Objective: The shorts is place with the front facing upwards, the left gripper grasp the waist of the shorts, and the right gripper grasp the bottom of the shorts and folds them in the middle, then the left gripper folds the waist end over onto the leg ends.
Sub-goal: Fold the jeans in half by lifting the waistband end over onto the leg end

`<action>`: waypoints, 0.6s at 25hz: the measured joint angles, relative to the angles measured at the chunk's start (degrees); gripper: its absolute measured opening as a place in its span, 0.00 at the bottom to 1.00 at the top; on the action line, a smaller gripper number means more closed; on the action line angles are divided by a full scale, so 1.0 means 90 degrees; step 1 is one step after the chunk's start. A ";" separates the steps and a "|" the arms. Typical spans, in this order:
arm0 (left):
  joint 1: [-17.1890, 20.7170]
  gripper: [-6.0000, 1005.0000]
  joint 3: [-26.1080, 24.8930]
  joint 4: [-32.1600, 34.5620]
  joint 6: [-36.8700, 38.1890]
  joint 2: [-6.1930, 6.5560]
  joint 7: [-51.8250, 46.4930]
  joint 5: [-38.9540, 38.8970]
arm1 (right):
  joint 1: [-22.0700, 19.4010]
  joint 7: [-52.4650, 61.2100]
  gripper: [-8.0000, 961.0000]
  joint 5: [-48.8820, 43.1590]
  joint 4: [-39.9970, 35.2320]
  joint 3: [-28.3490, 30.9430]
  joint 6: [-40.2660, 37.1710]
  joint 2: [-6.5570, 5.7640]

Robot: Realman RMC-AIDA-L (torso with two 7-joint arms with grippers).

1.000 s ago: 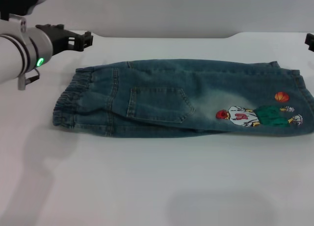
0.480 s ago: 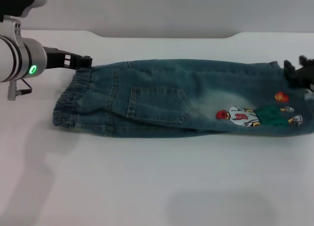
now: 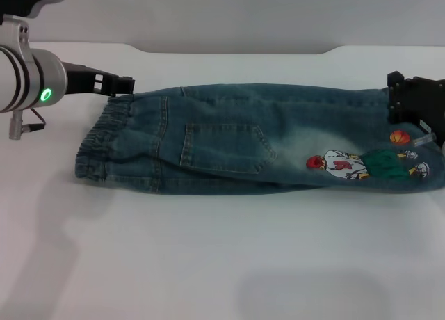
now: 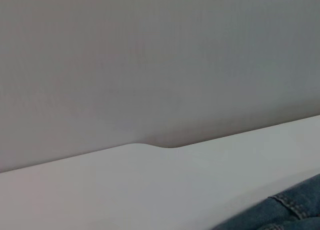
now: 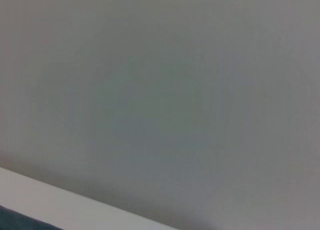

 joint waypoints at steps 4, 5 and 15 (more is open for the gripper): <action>0.0002 0.85 0.0037 0.0000 -0.0004 -0.0007 0.0009 0.0001 | 0.0105 -0.0342 0.01 0.0120 -0.0564 0.0055 0.0872 0.0001; 0.0003 0.85 0.0044 0.0000 -0.0006 -0.0010 0.0006 0.0000 | 0.0185 -0.0463 0.01 0.0252 -0.0747 0.0051 0.1017 0.0004; 0.0097 0.85 0.0076 -0.0504 -0.0510 -0.0015 -0.0031 0.0090 | 0.0640 -0.1100 0.01 0.0618 -0.1843 -0.0174 0.1559 0.0015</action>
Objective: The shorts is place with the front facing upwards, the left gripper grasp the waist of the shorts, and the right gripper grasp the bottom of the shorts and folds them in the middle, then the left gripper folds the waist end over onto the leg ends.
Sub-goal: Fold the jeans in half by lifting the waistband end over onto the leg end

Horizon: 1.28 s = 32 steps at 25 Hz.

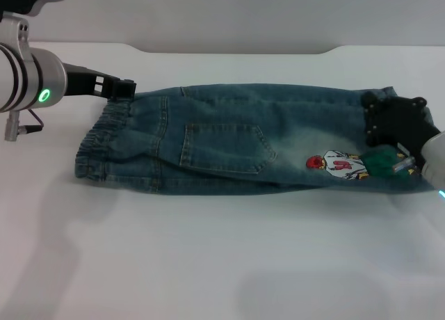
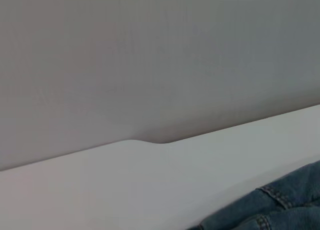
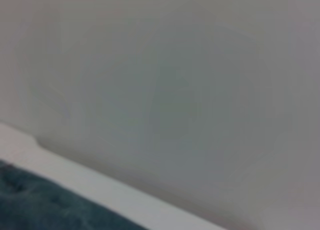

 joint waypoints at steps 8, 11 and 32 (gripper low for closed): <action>0.0473 0.85 0.0283 -0.0196 0.0532 0.0000 -0.0022 0.0010 | -0.0034 0.0000 0.01 0.0902 -0.0060 -0.0114 0.0352 0.0006; 0.0435 0.85 0.0241 -0.0162 0.0095 0.0007 -0.0105 0.0008 | -0.0027 0.0001 0.01 0.0915 -0.0062 -0.0434 0.0344 0.0007; -0.0214 0.85 0.0152 0.0590 -0.1577 0.0009 -0.0308 0.0213 | 0.0200 0.0000 0.02 0.0927 -0.0365 -0.1027 0.0268 0.0006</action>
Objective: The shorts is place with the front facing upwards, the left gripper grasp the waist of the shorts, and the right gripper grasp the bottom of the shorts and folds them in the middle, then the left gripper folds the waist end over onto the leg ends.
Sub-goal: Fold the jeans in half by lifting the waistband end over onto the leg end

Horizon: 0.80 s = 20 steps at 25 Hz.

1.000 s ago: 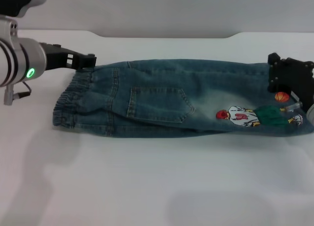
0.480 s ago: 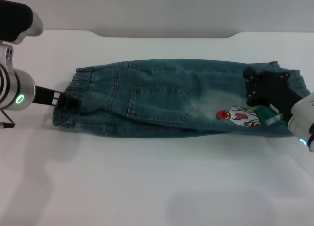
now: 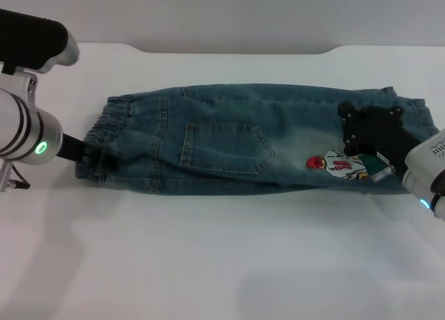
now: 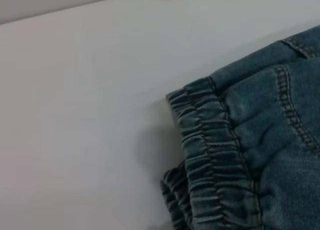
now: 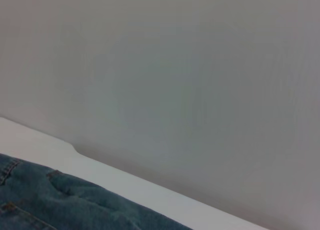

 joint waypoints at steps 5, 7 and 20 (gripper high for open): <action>-0.0167 0.85 0.0027 0.0214 0.0058 -0.0013 -0.0002 -0.0022 | -0.0017 0.0001 0.02 -0.0002 -0.0027 -0.0002 0.0000 0.0000; -0.0248 0.85 0.0028 0.0336 0.0063 -0.0016 -0.0002 -0.0026 | -0.0018 0.0002 0.02 0.0005 -0.0030 -0.0002 0.0000 0.0000; -0.0597 0.84 -0.0006 0.0997 0.0040 -0.0009 0.0046 -0.0088 | 0.0043 0.0006 0.02 0.0021 -0.0014 0.0021 0.0003 -0.0023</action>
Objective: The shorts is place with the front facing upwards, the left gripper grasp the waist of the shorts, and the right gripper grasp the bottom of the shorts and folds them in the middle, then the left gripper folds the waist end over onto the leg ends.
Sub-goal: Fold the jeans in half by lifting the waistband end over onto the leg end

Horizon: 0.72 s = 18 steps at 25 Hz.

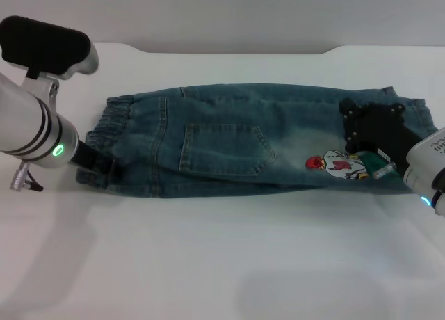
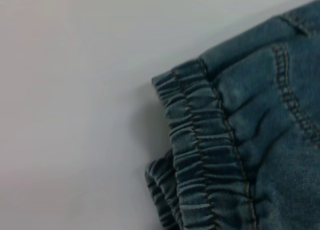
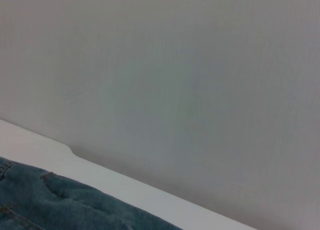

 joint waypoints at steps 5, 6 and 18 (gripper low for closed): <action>0.0063 0.68 0.0065 -0.0063 0.0125 -0.0003 0.0046 0.0035 | -0.0016 0.0000 0.03 0.0000 0.0059 -0.0017 0.0000 -0.0006; 0.0095 0.65 0.0066 -0.0138 0.0130 -0.0002 0.0044 0.0035 | -0.0018 0.0001 0.03 0.0000 0.0062 -0.0015 0.0000 -0.0006; 0.0571 0.49 0.0012 -0.1495 0.0077 0.0018 0.0039 0.0033 | 0.0223 0.0073 0.03 0.0005 0.0061 0.0012 -0.0525 0.0007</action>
